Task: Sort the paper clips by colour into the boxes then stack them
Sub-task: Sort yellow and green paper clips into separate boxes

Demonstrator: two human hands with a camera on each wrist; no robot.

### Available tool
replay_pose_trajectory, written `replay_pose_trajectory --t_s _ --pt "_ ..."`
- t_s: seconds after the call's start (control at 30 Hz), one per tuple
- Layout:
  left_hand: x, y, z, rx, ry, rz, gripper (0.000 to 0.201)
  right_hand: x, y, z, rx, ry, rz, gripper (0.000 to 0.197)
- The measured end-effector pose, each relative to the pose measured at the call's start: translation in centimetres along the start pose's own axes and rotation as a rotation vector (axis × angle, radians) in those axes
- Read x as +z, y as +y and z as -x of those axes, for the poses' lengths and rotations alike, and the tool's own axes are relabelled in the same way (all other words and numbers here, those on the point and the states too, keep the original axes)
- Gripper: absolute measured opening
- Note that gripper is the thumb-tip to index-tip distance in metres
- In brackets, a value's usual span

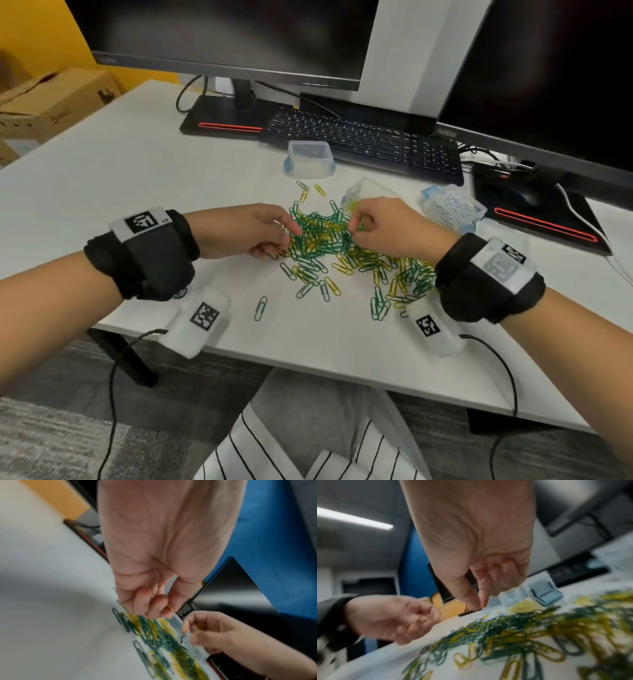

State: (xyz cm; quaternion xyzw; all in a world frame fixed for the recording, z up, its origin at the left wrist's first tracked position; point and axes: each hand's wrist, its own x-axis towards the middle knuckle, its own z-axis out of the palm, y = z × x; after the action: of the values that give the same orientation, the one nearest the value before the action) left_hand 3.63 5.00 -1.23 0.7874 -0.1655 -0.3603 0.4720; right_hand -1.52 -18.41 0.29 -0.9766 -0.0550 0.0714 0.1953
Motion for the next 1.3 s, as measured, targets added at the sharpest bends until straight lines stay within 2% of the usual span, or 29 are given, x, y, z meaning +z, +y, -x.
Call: replay_pose_trajectory --t_s 0.07,0.13,0.17,0.27,0.3,0.37,0.5,0.57,0.67,0.77,0.83,0.87,0.9,1.0,1.03,1.07,1.13,1.2,1.3 --pt "0.2 0.4 -0.4 -0.07 -0.004 0.206 0.023 0.8 -0.9 0.4 -0.091 -0.095 0.058 0.011" --pt "0.6 0.9 -0.7 -0.093 -0.01 0.22 0.021 1.8 -1.3 0.3 -0.108 -0.151 0.101 0.021" --pt "0.8 1.1 -0.7 -0.065 -0.008 0.085 0.019 2.0 -1.3 0.1 -0.102 -0.159 0.128 0.024" --pt "1.8 1.4 -0.6 0.094 -0.023 -0.559 0.01 2.1 -1.2 -0.4 -0.105 -0.192 0.18 0.024" --pt "2.1 1.4 -0.7 0.123 -0.042 -0.688 0.011 2.1 -1.2 -0.4 -0.114 -0.205 0.184 0.023" --pt "2.7 1.3 -1.0 0.139 -0.055 -0.796 0.016 1.9 -0.8 -0.5 -0.115 -0.207 0.151 0.022" --pt "2.9 1.4 -1.7 0.156 -0.05 -0.846 0.014 1.9 -0.4 -0.3 -0.105 -0.187 0.137 0.023" --pt "2.9 1.6 -1.9 0.162 -0.051 -0.863 0.013 1.8 -0.4 -0.3 -0.1 -0.226 0.144 0.02" --pt "2.6 1.6 -2.0 0.151 -0.044 -0.814 0.009 2.0 -0.5 -0.3 -0.119 -0.322 0.223 0.027" --pt "2.5 1.6 -2.1 0.169 -0.03 -0.8 0.004 2.3 -0.7 -0.1 -0.169 -0.354 0.319 0.017" --pt "2.4 1.6 -2.0 0.195 -0.014 -0.774 0.008 1.9 -0.4 -0.1 -0.181 -0.347 0.3 0.015" --pt "2.2 1.7 -1.9 0.204 0.002 -0.755 0.008 1.6 -0.1 -0.1 -0.175 -0.332 0.208 0.016" --pt "2.1 1.8 -1.9 0.215 0.021 -0.739 0.006 1.3 0.1 0.0 -0.142 -0.325 0.015 0.017" --pt "1.4 1.9 -1.9 0.23 0.052 -0.657 0.006 1.0 0.8 0.4 0.037 -0.403 -1.033 0.015" --pt "1.3 1.8 -2.0 0.22 0.049 -0.616 0.009 1.1 1.1 0.4 0.079 -0.445 -1.311 0.015" --pt "1.1 1.6 -2.1 0.204 0.042 -0.569 0.012 1.3 1.4 0.5 0.096 -0.485 -1.493 0.014" --pt "1.0 1.4 -2.2 0.17 0.013 -0.47 0.016 1.7 1.7 0.5 0.096 -0.536 -1.651 0.007" --pt "1.3 1.5 -2.1 0.12 -0.021 -0.31 0.016 1.9 1.9 0.5 0.141 -0.557 -1.666 0.014" --pt "1.4 1.8 -2.3 -0.028 -0.091 0.113 0.023 2.0 1.4 0.7 0.235 -0.561 -1.429 0.021"
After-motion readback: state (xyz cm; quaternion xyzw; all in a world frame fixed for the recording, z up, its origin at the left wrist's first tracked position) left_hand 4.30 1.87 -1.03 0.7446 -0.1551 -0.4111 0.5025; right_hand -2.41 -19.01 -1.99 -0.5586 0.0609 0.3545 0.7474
